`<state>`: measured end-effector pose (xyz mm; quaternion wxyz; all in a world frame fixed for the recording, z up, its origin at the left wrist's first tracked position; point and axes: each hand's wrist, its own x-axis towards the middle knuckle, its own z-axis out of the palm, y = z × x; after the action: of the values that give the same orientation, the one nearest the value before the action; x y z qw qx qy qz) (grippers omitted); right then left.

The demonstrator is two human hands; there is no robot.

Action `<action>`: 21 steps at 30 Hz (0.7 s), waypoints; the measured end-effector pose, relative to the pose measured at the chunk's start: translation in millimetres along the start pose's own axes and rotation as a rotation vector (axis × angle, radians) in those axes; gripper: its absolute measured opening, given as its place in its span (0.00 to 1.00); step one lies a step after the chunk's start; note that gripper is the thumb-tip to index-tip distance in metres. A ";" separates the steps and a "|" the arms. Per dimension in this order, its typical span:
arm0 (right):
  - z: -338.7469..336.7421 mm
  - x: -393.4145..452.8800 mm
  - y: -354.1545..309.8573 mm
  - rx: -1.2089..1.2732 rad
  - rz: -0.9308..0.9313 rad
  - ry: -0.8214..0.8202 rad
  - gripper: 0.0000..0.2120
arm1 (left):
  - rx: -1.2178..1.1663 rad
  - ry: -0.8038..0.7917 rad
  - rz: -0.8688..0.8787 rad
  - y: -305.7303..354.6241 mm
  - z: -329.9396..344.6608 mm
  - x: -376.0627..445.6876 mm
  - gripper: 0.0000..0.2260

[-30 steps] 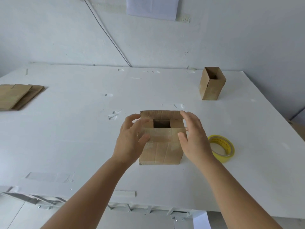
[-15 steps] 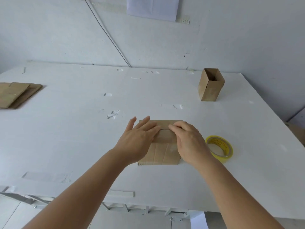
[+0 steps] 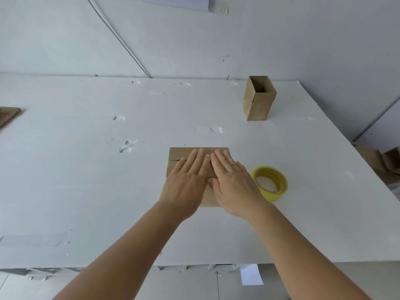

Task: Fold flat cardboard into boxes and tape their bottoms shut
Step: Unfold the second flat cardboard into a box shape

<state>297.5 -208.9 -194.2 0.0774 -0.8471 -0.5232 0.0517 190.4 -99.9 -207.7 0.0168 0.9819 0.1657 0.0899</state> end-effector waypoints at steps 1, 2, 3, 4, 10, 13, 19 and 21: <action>-0.1 1.2 0.0 0.041 0.004 -0.007 0.29 | -0.002 0.006 0.000 -1.7 1.2 1.0 0.26; -0.7 2.2 0.3 0.103 0.008 -0.006 0.28 | -0.001 0.010 -0.003 -3.2 2.3 1.5 0.26; -1.3 2.5 1.6 0.180 0.017 0.008 0.28 | 0.001 0.013 -0.010 -4.2 3.1 1.9 0.25; -1.6 2.1 3.9 0.259 0.031 0.037 0.27 | 0.003 0.015 -0.016 -4.5 3.8 2.1 0.25; 11.5 -15.7 51.1 0.413 0.306 0.064 0.26 | -0.008 0.031 -0.027 -2.7 2.7 1.9 0.25; 25.1 -26.1 80.1 0.281 0.432 0.029 0.12 | -0.024 0.047 -0.032 -2.3 2.3 0.9 0.25; 42.2 -34.4 108.7 0.102 0.512 -0.086 0.23 | -0.032 0.036 -0.042 -2.6 1.2 0.9 0.25; 39.4 -31.6 111.7 0.140 0.514 -0.060 0.25 | -0.044 0.030 -0.041 -2.6 -0.1 0.7 0.25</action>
<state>374.9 -283.3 -253.3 0.1048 -0.9428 -0.2883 0.1307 190.2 -97.2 -207.7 0.0375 0.9763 0.1839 0.1077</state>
